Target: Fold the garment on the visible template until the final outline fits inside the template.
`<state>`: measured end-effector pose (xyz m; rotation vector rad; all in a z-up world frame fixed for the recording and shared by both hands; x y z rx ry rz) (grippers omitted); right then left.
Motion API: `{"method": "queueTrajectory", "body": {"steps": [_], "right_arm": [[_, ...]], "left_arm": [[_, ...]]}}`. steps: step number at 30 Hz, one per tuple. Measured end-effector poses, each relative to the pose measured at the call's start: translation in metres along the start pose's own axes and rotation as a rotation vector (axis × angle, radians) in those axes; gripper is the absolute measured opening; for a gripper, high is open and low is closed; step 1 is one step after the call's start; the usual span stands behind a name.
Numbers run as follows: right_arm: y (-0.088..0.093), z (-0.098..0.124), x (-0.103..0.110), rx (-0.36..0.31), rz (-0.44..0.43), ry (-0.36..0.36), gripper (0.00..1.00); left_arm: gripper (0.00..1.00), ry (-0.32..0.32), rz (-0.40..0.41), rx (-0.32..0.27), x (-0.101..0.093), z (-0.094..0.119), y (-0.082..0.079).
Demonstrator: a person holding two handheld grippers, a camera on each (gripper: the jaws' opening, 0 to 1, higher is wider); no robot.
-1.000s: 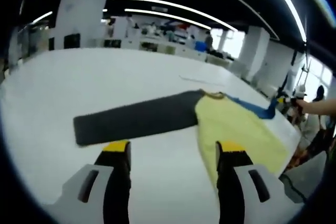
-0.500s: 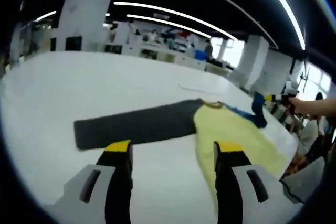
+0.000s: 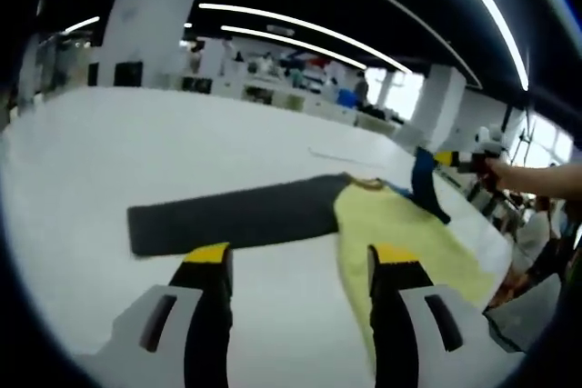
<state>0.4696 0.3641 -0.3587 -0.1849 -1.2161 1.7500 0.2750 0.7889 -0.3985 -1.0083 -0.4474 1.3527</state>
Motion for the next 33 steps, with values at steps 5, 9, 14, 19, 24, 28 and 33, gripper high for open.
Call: {"method": "queueTrajectory", "body": {"steps": [5, 9, 14, 19, 24, 28, 33], "right_arm": [[-0.01, -0.015, 0.021, -0.021, 0.0, -0.057, 0.0], [-0.015, -0.025, 0.035, -0.026, 0.002, -0.094, 0.0], [-0.018, -0.042, 0.057, -0.023, 0.019, -0.146, 0.0], [-0.019, -0.06, 0.079, -0.015, 0.032, -0.19, 0.0], [-0.013, -0.082, 0.091, 0.019, 0.048, -0.203, 0.0], [0.005, -0.107, 0.084, 0.087, 0.061, -0.174, 0.0], [0.028, -0.131, 0.073, 0.182, 0.059, -0.149, 0.0]], "left_arm": [[0.55, 0.0, 0.003, -0.001, 0.0, 0.001, 0.0], [0.55, 0.0, 0.003, -0.001, 0.0, 0.0, 0.0], [0.54, 0.001, 0.002, 0.002, -0.001, 0.0, 0.001], [0.54, 0.001, 0.001, 0.01, -0.001, -0.002, 0.002], [0.54, 0.002, 0.0, 0.016, 0.001, -0.004, 0.003], [0.54, 0.003, 0.002, 0.023, 0.001, -0.004, 0.004], [0.54, -0.002, 0.006, 0.028, 0.002, -0.004, 0.005]]}}
Point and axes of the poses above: the point that each gripper's makers call its tool centre point, and the gripper's own axes: z roughly backward along the fingers, x roughly to its left, y roughly out of its underside, the point moved 9 cm from there along z, roughly backward along the fingers, and after that the axes turned 10 degrees about x, right-handed, at the moved point
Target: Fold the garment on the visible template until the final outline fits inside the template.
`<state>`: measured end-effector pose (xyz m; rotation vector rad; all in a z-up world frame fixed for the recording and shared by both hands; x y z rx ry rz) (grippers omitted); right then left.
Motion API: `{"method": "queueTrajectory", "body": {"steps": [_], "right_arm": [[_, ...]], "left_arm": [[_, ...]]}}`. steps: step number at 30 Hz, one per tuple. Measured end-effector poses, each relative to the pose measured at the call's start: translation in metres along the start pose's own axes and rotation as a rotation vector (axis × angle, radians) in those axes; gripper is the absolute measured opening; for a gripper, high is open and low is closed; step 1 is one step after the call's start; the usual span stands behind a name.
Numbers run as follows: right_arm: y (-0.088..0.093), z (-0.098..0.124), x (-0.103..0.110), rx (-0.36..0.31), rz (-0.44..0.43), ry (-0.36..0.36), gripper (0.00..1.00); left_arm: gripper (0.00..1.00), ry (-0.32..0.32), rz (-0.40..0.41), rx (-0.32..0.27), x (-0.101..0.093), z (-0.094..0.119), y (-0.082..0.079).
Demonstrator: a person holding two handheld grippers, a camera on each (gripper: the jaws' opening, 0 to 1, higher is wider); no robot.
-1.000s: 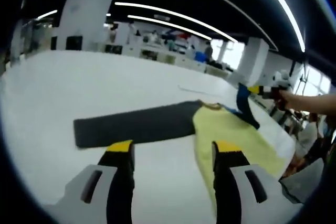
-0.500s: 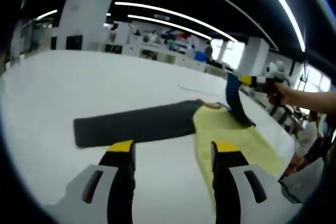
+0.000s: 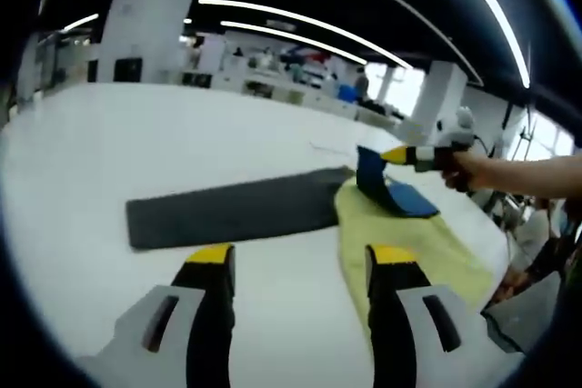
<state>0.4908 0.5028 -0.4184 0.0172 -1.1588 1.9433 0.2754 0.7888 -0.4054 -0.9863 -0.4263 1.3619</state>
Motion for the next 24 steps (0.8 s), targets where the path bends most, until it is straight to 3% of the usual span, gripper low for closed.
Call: {"method": "queueTrajectory", "body": {"steps": [11, 23, 24], "right_arm": [[0.016, -0.022, 0.002, 0.084, 0.028, -0.009, 0.0], [0.02, -0.031, 0.006, 0.101, 0.07, -0.004, 0.0], [0.02, -0.03, 0.006, 0.099, 0.071, -0.007, 0.04]], "left_arm": [[0.54, -0.005, 0.012, 0.011, 0.002, -0.001, 0.001], [0.54, -0.006, 0.008, 0.016, 0.002, -0.002, 0.001], [0.54, -0.006, 0.009, 0.017, 0.002, -0.002, 0.001]]}}
Point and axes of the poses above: the point that each gripper's makers call its tool centre point, and the gripper's own axes: z roughly backward along the fingers, x roughly to its left, y roughly out of its underside, the point moved 9 cm from there along z, roughly backward along the fingers, and after that the axes turned 10 degrees about x, right-handed, at the moved point
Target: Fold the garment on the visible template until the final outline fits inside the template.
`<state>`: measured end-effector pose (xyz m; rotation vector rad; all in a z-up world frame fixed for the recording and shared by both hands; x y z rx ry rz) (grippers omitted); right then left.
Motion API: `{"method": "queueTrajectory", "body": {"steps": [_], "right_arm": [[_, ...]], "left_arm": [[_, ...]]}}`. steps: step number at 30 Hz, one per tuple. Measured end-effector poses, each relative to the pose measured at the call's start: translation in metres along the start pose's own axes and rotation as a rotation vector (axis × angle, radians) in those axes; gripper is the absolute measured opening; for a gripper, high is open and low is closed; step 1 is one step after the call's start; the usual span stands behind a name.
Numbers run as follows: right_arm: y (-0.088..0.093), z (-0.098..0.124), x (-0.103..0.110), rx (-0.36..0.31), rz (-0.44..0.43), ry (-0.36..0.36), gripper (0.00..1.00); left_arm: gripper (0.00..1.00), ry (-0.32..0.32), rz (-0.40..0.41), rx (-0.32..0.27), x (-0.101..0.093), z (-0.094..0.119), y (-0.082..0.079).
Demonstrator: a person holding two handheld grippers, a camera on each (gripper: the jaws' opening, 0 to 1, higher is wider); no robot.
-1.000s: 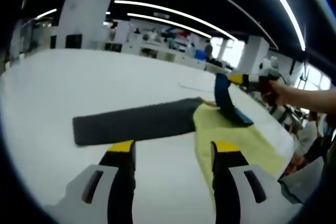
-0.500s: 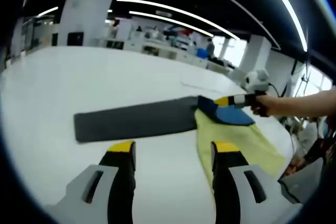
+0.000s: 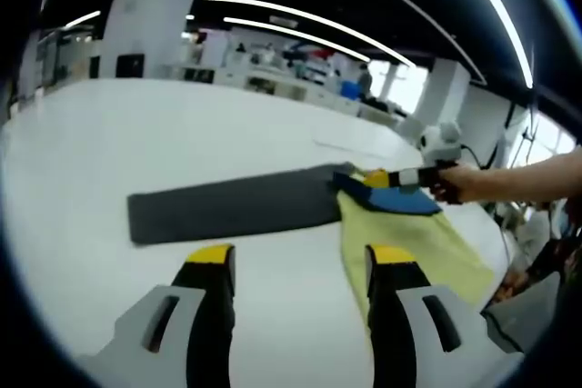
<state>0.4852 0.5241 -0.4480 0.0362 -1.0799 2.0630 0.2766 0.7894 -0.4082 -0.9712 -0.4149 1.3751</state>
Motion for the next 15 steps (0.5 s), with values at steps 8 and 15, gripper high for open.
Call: {"method": "queueTrajectory", "body": {"steps": [8, 15], "right_arm": [[0.003, 0.007, -0.005, -0.014, 0.018, 0.005, 0.36], [0.006, 0.011, -0.006, -0.022, 0.037, -0.002, 0.63]], "left_arm": [[0.54, 0.0, -0.004, 0.004, -0.001, -0.001, 0.001], [0.54, 0.0, -0.009, 0.006, 0.0, 0.0, 0.001]]}}
Point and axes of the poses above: the point that each gripper's makers call its tool centre point, and the gripper's own axes: z roughly backward along the fingers, x roughly to its left, y roughly out of its underside, the point moved 9 cm from there along z, roughly backward along the fingers, and after that the axes turned 10 degrees about x, right-handed, at the moved point
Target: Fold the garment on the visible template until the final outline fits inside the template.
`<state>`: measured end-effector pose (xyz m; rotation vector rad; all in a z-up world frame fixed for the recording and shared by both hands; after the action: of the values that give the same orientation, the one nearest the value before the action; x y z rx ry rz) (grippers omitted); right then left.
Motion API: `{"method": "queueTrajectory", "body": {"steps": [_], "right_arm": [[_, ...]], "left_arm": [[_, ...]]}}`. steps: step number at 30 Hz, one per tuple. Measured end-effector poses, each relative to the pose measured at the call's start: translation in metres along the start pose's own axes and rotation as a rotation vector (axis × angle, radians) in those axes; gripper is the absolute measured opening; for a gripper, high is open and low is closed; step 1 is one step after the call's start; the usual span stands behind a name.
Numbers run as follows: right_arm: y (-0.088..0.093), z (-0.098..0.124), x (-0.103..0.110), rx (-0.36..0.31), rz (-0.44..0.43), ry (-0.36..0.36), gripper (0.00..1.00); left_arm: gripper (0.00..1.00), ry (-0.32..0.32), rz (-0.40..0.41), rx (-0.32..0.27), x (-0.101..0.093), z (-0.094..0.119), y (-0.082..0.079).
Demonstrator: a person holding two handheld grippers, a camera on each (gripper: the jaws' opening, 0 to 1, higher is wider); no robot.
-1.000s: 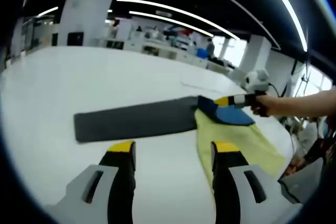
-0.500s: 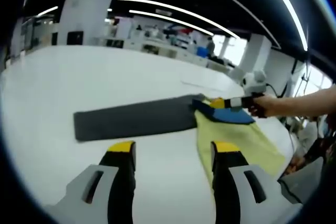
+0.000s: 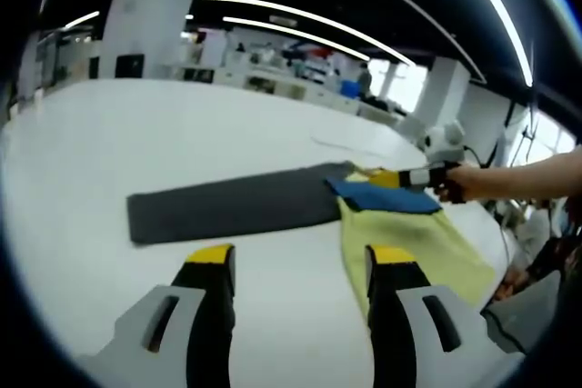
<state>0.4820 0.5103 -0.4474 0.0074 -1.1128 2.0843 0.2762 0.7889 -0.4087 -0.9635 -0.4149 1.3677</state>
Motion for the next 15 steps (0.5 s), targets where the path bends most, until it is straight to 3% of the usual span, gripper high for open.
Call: {"method": "queueTrajectory", "body": {"steps": [5, 15], "right_arm": [[-0.001, 0.002, -0.001, -0.01, 0.011, -0.014, 0.79], [0.004, 0.032, -0.024, -0.026, -0.032, 0.021, 0.75]], "left_arm": [[0.54, 0.002, -0.003, 0.003, 0.0, 0.0, 0.0], [0.54, 0.006, -0.008, 0.011, -0.001, 0.0, 0.001]]}}
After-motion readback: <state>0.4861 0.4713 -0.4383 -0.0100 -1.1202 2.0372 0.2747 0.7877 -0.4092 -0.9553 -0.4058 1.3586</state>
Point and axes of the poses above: the point that each gripper's makers call its tool centre point, and the gripper's own axes: z roughly backward along the fingers, x roughly to its left, y roughly out of its underside, the point moved 9 cm from there along z, roughly backward along the fingers, and after that the axes turned 10 degrees about x, right-handed, at the moved point
